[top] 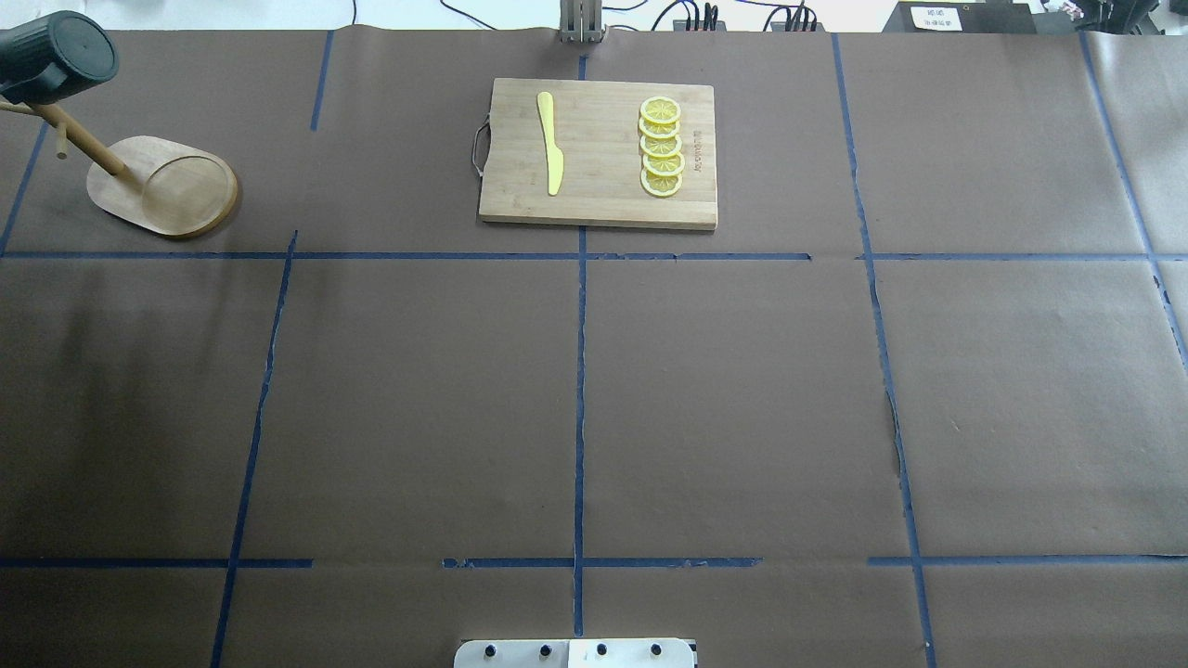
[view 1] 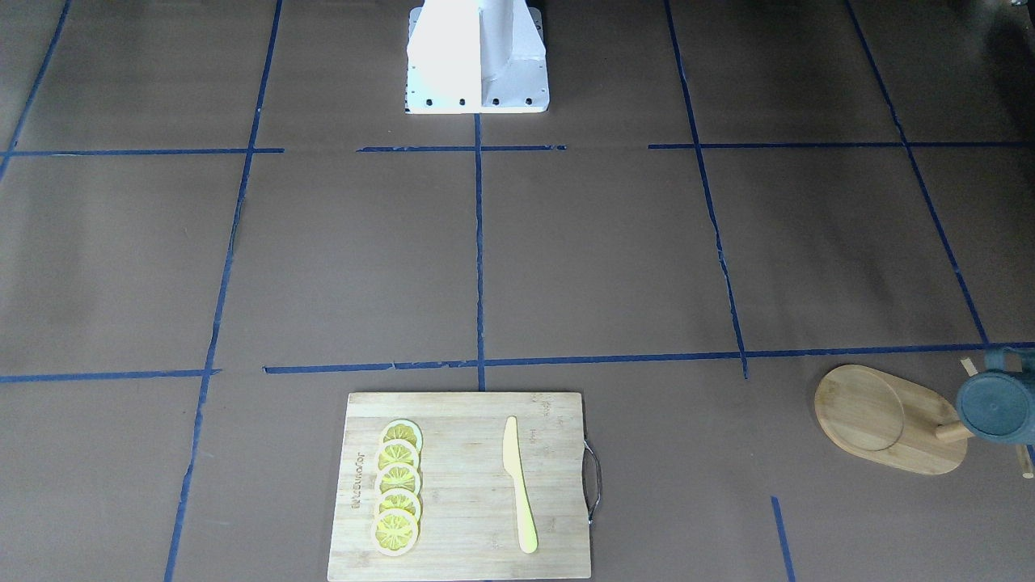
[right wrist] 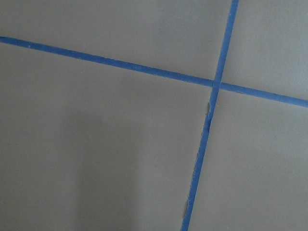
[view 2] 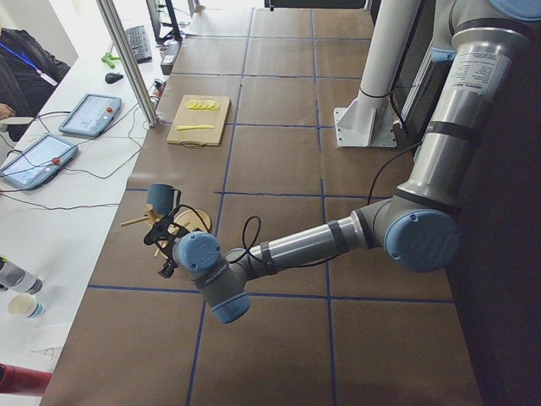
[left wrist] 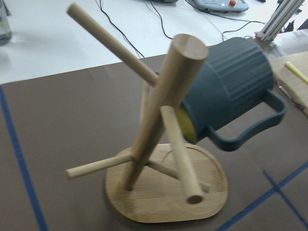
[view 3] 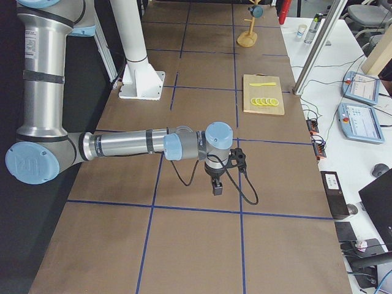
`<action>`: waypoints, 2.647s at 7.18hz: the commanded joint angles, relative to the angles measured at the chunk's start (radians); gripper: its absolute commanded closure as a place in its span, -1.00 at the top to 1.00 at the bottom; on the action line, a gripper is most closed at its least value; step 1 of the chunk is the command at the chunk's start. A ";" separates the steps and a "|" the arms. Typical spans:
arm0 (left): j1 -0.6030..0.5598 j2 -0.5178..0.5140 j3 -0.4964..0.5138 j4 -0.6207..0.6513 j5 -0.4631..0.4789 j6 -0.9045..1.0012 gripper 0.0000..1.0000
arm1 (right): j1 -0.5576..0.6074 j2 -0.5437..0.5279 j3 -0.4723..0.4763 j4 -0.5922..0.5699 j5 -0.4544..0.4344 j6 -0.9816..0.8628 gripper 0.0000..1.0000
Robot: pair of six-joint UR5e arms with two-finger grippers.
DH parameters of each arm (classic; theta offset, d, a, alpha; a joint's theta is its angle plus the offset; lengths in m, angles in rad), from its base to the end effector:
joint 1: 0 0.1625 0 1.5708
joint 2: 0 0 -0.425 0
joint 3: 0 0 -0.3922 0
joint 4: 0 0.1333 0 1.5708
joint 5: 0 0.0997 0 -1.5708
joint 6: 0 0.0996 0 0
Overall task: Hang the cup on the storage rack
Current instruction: 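Open the left gripper and withdraw it from the hanging mug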
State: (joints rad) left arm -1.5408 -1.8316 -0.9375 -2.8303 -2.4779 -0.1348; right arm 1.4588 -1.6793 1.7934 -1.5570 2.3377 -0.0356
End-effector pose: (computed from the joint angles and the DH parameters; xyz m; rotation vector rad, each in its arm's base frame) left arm -0.0373 -0.5868 0.6773 0.7490 0.9073 0.3092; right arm 0.0133 -0.4560 0.5988 0.0924 -0.7711 -0.1892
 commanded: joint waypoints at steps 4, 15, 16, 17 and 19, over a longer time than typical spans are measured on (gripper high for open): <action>-0.030 0.009 -0.210 0.820 0.166 0.414 1.00 | 0.000 0.000 0.004 0.000 0.000 -0.003 1.00; -0.062 0.330 -0.785 1.398 0.146 0.297 1.00 | 0.002 -0.019 0.000 -0.006 -0.030 0.002 1.00; -0.062 0.328 -0.788 1.398 0.146 0.297 1.00 | 0.002 -0.029 0.000 -0.005 -0.031 0.002 1.00; -0.061 0.330 -0.788 1.399 0.149 0.299 1.00 | 0.002 -0.031 0.001 -0.005 -0.029 0.005 0.99; -0.061 0.330 -0.788 1.399 0.149 0.300 1.00 | 0.002 -0.037 0.001 -0.005 -0.031 0.005 0.99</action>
State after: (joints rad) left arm -1.6023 -1.5021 -1.7253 -1.4313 -2.3290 0.1649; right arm 1.4603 -1.7110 1.7945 -1.5623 2.3083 -0.0311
